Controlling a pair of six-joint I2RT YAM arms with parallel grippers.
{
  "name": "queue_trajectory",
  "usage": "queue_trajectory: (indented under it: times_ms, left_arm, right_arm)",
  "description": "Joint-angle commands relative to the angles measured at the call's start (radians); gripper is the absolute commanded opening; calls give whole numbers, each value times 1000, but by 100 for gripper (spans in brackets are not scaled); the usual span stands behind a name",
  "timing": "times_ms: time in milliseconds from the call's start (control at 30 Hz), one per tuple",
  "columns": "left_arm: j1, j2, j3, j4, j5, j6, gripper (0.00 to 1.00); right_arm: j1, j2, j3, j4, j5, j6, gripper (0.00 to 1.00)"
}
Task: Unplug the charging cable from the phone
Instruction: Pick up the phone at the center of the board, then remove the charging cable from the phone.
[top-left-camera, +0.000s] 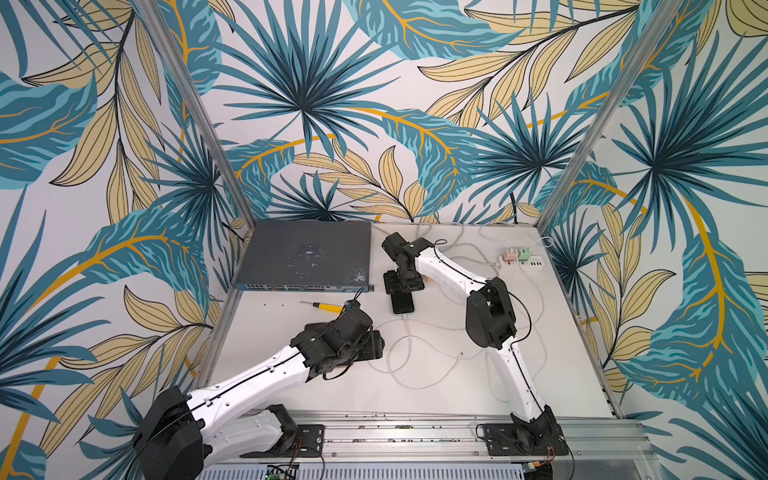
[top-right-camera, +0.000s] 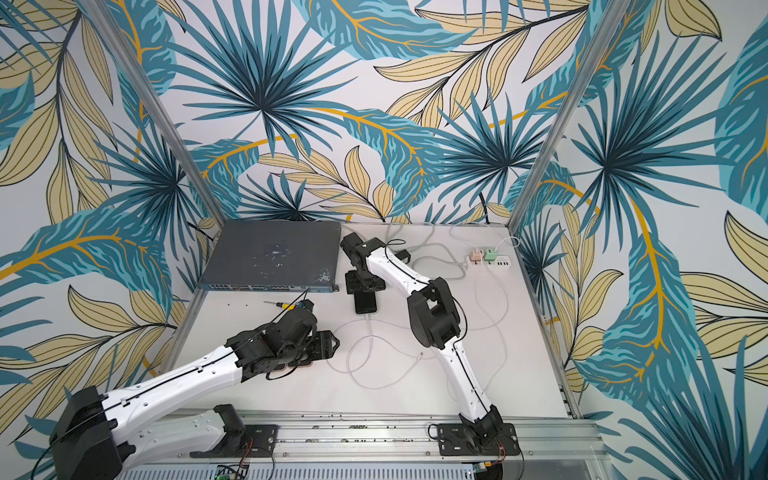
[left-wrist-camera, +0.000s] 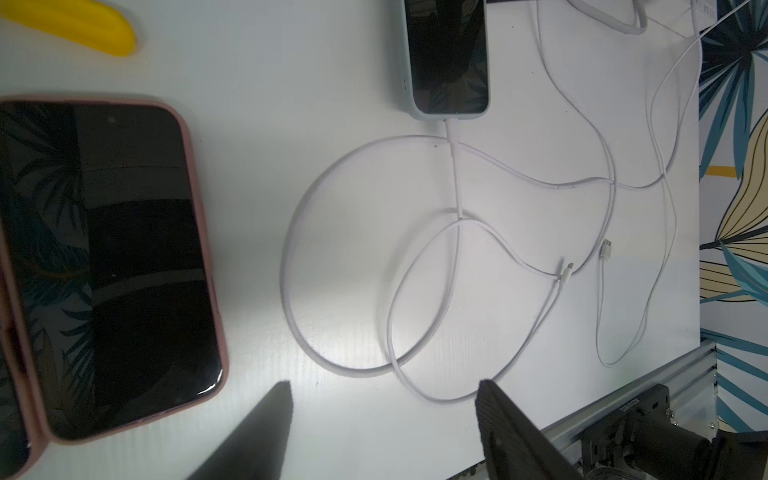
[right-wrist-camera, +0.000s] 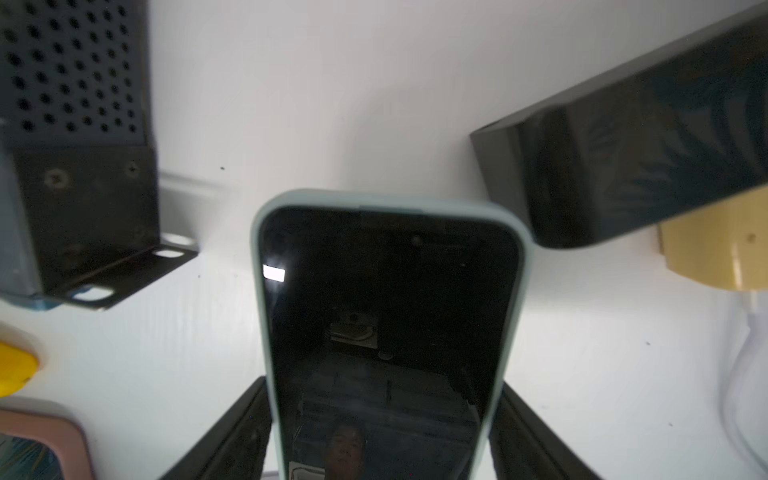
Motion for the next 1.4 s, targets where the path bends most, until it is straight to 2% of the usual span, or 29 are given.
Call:
queue_trajectory:
  times_ms: [0, 200, 333, 500, 667, 833, 1133, 1367]
  left_arm:
    - [-8, 29, 26, 99, 14, 14, 73]
    - [-36, 114, 40, 212, 2, 26, 72]
    - [-39, 205, 38, 395, 34, 6, 69]
    - [-53, 318, 91, 492, 22, 6, 68]
    - [-63, 407, 143, 535, 3, 9, 67]
    - [-63, 438, 153, 551, -17, 3, 56]
    - [-63, 464, 141, 548, -81, -14, 59]
    - [-63, 498, 151, 602, -93, -5, 39]
  right_arm:
    - [-8, -79, 27, -35, 0, -18, 71]
    - [-14, -118, 26, -48, -7, -24, 71]
    - [-13, -136, 23, -49, -18, -21, 71]
    - [-13, -152, 21, -54, -23, -25, 71]
    - [-13, -174, 19, -55, -25, -27, 71]
    - [-13, -190, 18, -57, -26, -29, 71]
    - [-13, -209, 16, -55, -50, -19, 71]
    - [-13, -219, 14, -47, -72, -4, 71]
